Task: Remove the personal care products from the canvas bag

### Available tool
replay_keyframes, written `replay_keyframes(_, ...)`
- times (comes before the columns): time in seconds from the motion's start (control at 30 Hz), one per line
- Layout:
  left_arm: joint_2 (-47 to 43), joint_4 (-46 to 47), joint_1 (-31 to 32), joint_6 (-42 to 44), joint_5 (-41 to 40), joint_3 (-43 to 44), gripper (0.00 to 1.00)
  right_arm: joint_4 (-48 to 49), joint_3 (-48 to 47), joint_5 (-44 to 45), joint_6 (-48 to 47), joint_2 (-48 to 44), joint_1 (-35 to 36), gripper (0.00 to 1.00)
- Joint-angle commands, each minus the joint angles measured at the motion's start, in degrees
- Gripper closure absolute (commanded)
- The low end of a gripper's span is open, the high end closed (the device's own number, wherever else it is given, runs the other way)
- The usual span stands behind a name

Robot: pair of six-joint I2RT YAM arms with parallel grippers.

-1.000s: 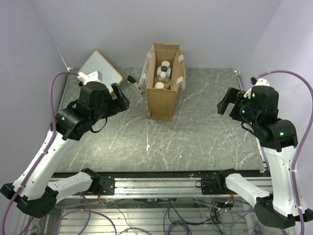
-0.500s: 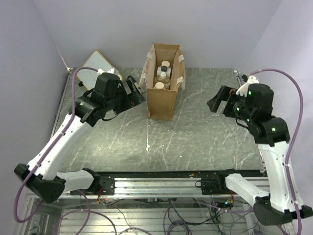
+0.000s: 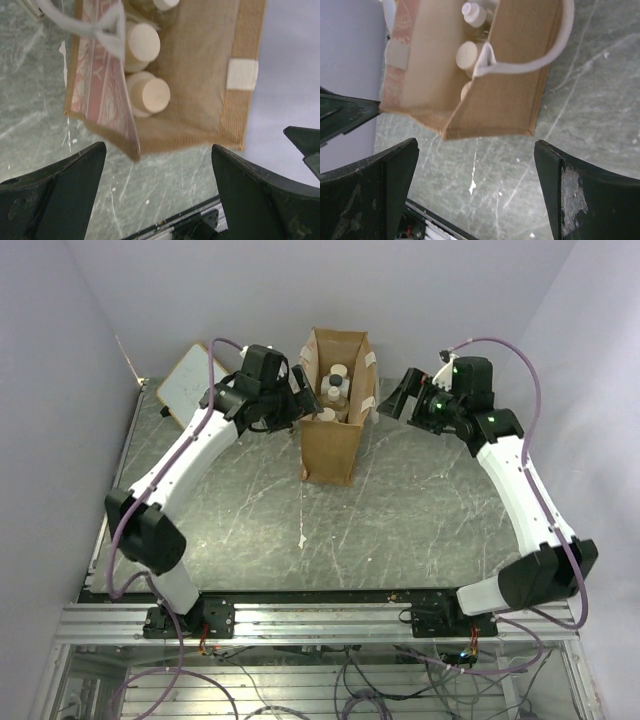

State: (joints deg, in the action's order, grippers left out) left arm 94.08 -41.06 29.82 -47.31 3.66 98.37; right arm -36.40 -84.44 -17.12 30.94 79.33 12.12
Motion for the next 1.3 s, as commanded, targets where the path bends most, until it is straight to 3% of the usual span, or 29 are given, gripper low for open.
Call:
replay_keyframes(0.0, 5.7, 0.6, -1.8, 2.5, 3.3, 6.9, 0.04, 3.9, -4.5, -1.9, 2.7, 5.8, 1.1, 0.0)
replay_keyframes(0.3, 11.6, -3.6, -3.4, 5.4, -0.2, 12.3, 0.1, -5.6, -13.7, 1.9, -0.9, 19.4, 7.2, 0.03)
replay_keyframes(0.53, 13.0, -2.4, -3.4, 6.8, 4.9, 9.5, 0.18, -11.1, -15.9, 3.5, -4.5, 22.6, 7.5, 0.26)
replay_keyframes(0.63, 12.0, -1.5, -3.4, 7.5, 6.9, 6.8, 0.24, -12.5, -17.2, 3.2, -5.1, 23.2, 8.6, 0.31)
replay_keyframes(0.73, 11.1, -1.3, -3.4, 7.9, 9.3, 5.4, 0.35, -12.3, -16.4, 2.1, -5.3, 22.5, 10.4, 0.37)
replay_keyframes(0.8, 10.3, -0.1, -3.4, 7.6, 11.6, 3.8, 0.48, -11.6, -15.4, 1.9, -5.5, 21.6, 11.4, 0.44)
replay_keyframes(0.9, 9.3, -0.3, -3.3, 5.9, 14.9, 2.8, 0.73, -11.7, -14.7, 0.8, -5.0, 20.5, 12.4, 0.61)
replay_keyframes(1.0, 6.6, 1.6, -2.5, 2.5, 17.8, -0.2, 0.9, -12.5, -14.1, -0.6, -4.2, 18.9, 13.1, 0.83)
replay_keyframes(1.13, 2.1, 4.5, -0.3, -1.1, 18.3, -4.8, 0.93, -13.5, -11.8, -1.1, -4.9, 15.5, 14.2, 0.99)
replay_keyframes(1.27, -1.1, 5.5, 2.5, -2.4, 17.5, -8.3, 0.93, -12.2, -6.5, -2.4, -5.1, 10.2, 14.9, 1.0)
